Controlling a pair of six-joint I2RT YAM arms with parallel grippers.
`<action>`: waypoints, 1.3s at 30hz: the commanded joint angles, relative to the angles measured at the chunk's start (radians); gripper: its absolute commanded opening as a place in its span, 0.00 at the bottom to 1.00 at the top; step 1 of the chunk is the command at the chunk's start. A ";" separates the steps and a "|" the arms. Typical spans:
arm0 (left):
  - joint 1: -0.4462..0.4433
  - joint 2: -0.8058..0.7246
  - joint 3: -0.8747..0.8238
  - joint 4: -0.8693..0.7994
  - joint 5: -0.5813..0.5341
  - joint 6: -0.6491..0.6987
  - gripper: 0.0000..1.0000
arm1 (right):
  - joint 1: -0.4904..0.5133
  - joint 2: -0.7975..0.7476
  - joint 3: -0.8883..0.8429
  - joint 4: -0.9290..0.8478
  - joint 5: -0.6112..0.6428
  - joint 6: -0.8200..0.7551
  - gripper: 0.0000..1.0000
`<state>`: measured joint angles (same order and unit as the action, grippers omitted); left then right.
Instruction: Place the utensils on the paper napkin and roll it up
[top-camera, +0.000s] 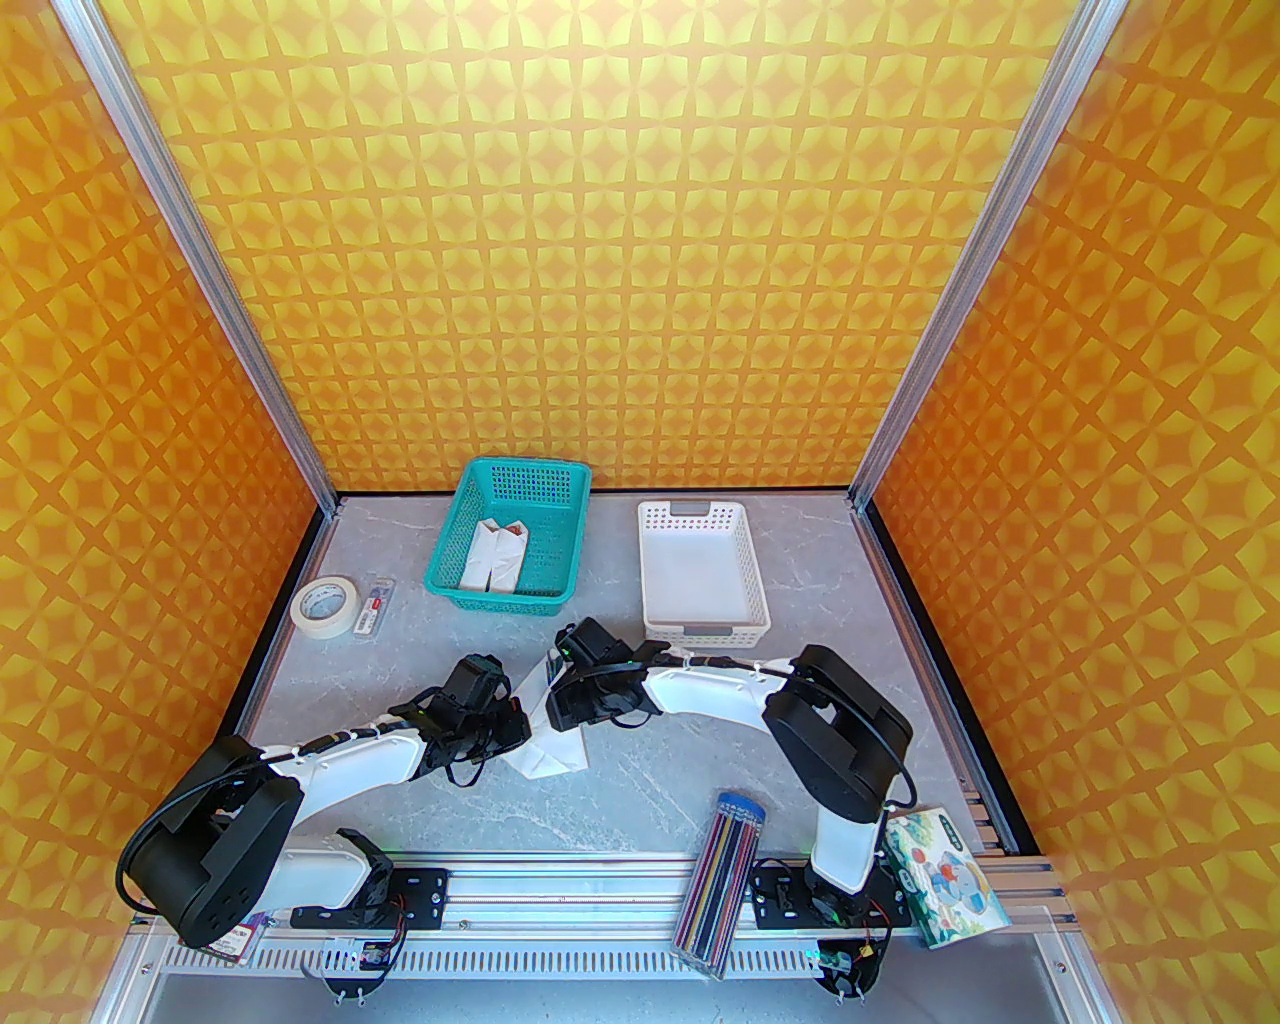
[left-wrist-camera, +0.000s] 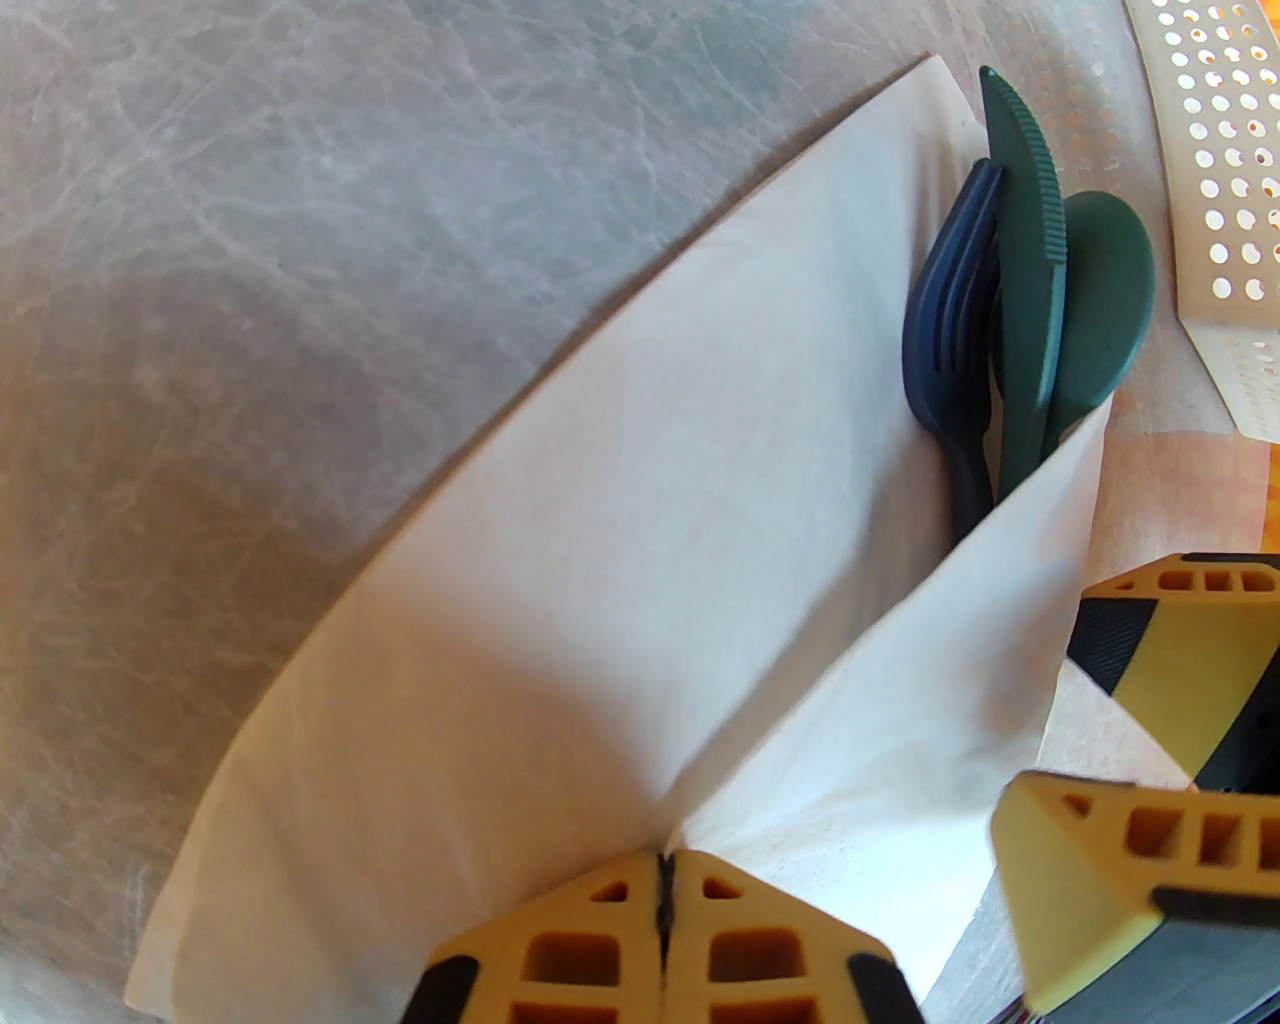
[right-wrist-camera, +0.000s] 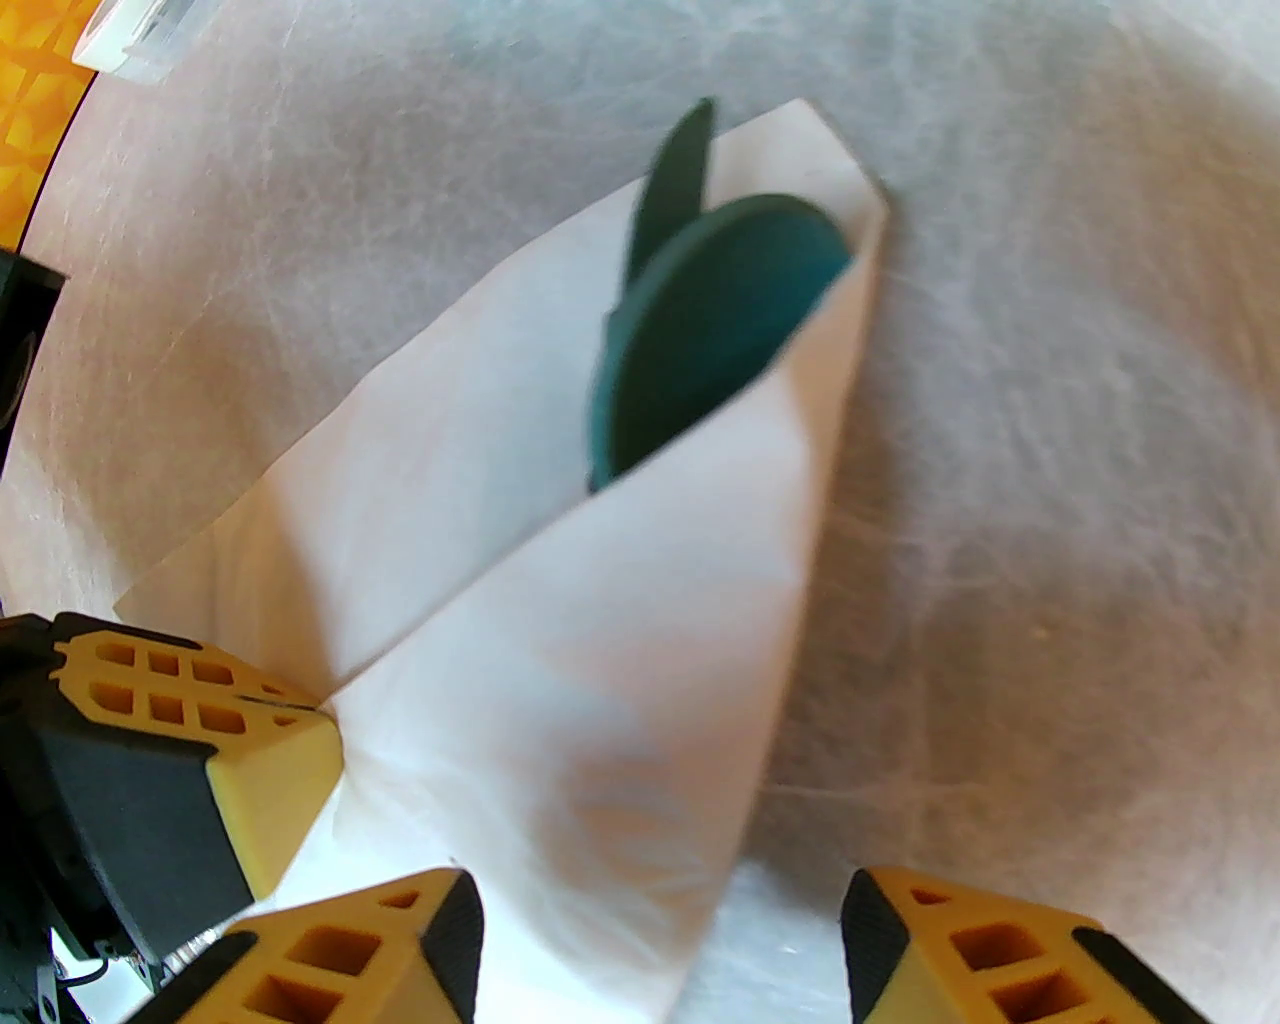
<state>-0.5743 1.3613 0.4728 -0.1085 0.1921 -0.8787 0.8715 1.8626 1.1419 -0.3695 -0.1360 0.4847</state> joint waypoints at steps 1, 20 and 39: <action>0.001 0.018 -0.029 -0.118 -0.048 0.003 0.00 | 0.013 0.029 0.037 -0.003 -0.012 0.000 0.64; 0.001 0.014 -0.012 -0.123 -0.045 0.009 0.00 | 0.018 0.117 0.034 -0.065 0.047 0.012 0.47; 0.041 -0.178 0.008 -0.237 -0.043 0.058 0.24 | 0.019 0.168 0.032 -0.048 0.005 0.019 0.45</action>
<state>-0.5575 1.2121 0.4740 -0.2623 0.1719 -0.8543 0.8841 1.9316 1.2018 -0.4126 -0.1047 0.4923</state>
